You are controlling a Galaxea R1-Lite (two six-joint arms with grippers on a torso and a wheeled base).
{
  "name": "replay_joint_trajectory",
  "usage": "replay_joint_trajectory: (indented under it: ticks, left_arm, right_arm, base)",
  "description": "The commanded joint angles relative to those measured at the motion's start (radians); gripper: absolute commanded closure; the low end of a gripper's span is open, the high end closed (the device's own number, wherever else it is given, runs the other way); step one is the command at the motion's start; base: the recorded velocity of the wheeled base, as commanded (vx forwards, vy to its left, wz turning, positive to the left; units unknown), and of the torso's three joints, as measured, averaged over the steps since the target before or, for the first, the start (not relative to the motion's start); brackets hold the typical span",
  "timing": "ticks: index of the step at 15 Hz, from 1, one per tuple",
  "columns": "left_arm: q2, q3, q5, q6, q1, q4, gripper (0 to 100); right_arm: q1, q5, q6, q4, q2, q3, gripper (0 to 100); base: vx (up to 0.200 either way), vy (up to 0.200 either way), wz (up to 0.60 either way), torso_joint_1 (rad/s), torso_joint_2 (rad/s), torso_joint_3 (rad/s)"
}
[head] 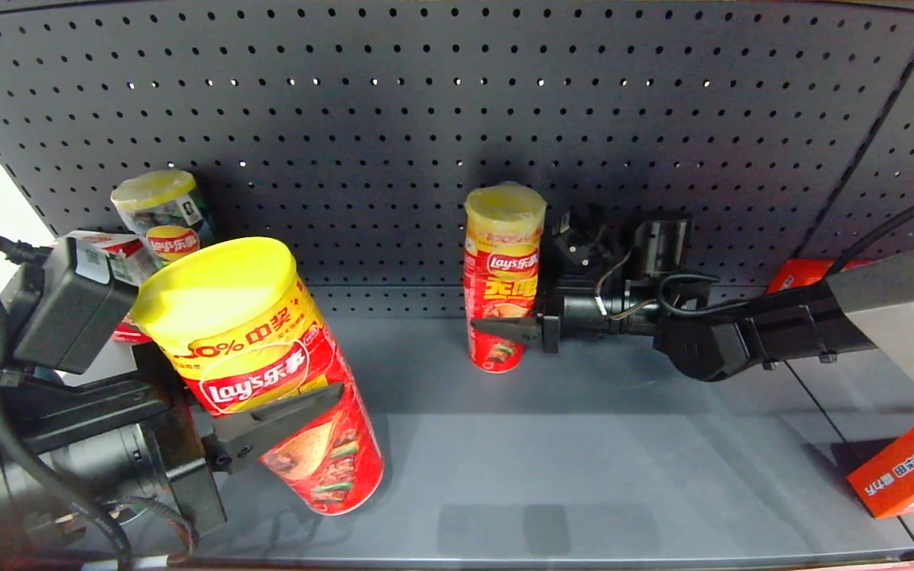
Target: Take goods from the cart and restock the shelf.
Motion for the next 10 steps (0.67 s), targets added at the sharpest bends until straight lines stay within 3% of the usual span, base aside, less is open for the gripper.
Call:
replay_joint_trajectory:
  ticks: [1,8,10]
  left_arm:
    - [0.0,-0.001,0.0,0.0,0.0,0.0,100]
    - [-0.003,-0.002,0.001,0.001,0.0,-0.002,100]
    - [-0.005,-0.002,0.001,0.001,0.0,-0.003,100]
  right_arm:
    - [0.004,-0.003,0.001,0.0,0.001,-0.004,100]
    - [0.022,-0.032,0.019,0.0,-0.114,0.059,100]
    - [0.071,-0.075,0.068,-0.006,-0.262,0.188,100]
  base:
    - [0.0,0.0,0.0,0.0,0.0,0.0]
    - [0.0,0.0,0.0,0.0,0.0,0.0]
    - [0.0,0.0,0.0,0.0,0.0,0.0]
